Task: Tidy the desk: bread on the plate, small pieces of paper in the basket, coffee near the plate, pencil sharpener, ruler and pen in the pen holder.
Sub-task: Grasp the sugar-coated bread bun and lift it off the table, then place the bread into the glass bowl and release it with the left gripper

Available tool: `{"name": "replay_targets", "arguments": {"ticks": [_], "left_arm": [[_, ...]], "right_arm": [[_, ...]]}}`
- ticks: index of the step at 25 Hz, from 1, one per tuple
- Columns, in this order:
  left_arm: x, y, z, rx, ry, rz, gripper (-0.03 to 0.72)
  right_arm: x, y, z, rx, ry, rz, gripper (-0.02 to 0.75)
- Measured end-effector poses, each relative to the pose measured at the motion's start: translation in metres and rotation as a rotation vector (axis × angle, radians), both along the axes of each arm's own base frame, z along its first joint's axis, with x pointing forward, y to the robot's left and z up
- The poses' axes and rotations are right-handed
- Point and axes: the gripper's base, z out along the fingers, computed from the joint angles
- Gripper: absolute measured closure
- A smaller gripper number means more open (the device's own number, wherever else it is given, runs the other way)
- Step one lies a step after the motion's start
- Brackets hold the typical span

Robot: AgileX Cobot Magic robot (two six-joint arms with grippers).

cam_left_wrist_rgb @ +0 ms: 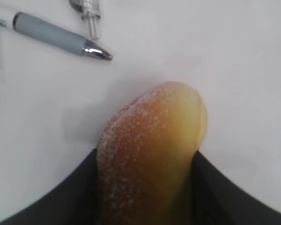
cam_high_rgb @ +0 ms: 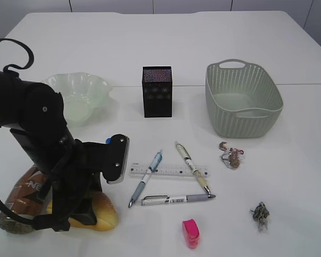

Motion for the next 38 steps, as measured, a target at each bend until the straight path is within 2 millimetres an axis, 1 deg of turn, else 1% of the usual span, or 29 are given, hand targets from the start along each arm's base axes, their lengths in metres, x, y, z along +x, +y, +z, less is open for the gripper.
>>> {"name": "replay_targets", "arguments": {"ticks": [4, 6, 7, 9, 12, 15, 18, 21, 25, 27, 29, 31, 35, 38], "left_arm": [[0.0, 0.0, 0.002, -0.006, -0.005, 0.003, 0.323], [0.0, 0.0, 0.009, -0.018, -0.021, 0.013, 0.323], [-0.001, 0.0, 0.016, -0.03, -0.036, 0.022, 0.323], [-0.002, 0.001, 0.032, -0.058, -0.073, 0.034, 0.324], [-0.006, 0.005, 0.064, -0.109, -0.159, 0.036, 0.326], [-0.008, 0.013, 0.098, -0.181, -0.306, 0.078, 0.327], [0.006, 0.028, 0.127, -0.294, -0.493, 0.206, 0.328], [0.026, 0.046, 0.142, -0.398, -0.645, 0.352, 0.329], [0.048, 0.07, 0.154, -0.54, -0.766, 0.598, 0.329], [0.059, 0.081, 0.154, -0.582, -0.827, 0.701, 0.329], [0.071, 0.089, 0.149, -0.588, -0.851, 0.764, 0.329], [0.083, 0.091, 0.144, -0.592, -0.845, 0.808, 0.329], [0.119, 0.091, 0.14, -0.654, -0.818, 0.935, 0.329], [0.144, 0.087, 0.132, -0.673, -0.779, 0.977, 0.329]], "right_arm": [[0.0, 0.0, 0.0, 0.0, 0.001, 0.0, 0.192], [0.0, 0.0, 0.0, 0.0, 0.003, 0.0, 0.192], [0.0, 0.0, 0.0, 0.0, 0.003, 0.0, 0.192], [0.0, 0.0, 0.0, 0.0, 0.003, 0.0, 0.192], [0.0, 0.0, 0.0, 0.0, 0.003, 0.0, 0.192], [0.0, 0.0, 0.0, 0.0, 0.003, 0.0, 0.192], [0.0, 0.0, 0.0, 0.0, 0.003, 0.0, 0.192], [0.0, 0.0, 0.0, 0.0, 0.003, 0.0, 0.192], [0.0, 0.0, 0.0, 0.0, 0.003, 0.0, 0.192], [0.001, 0.0, -0.001, 0.0, 0.008, 0.0, 0.192], [0.003, 0.0, -0.004, -0.002, 0.026, 0.0, 0.192], [0.006, 0.0, -0.008, -0.003, 0.047, 0.0, 0.192], [0.011, 0.001, -0.013, -0.004, 0.08, 0.0, 0.192], [0.012, 0.001, -0.014, -0.004, 0.086, -0.001, 0.192]]}}
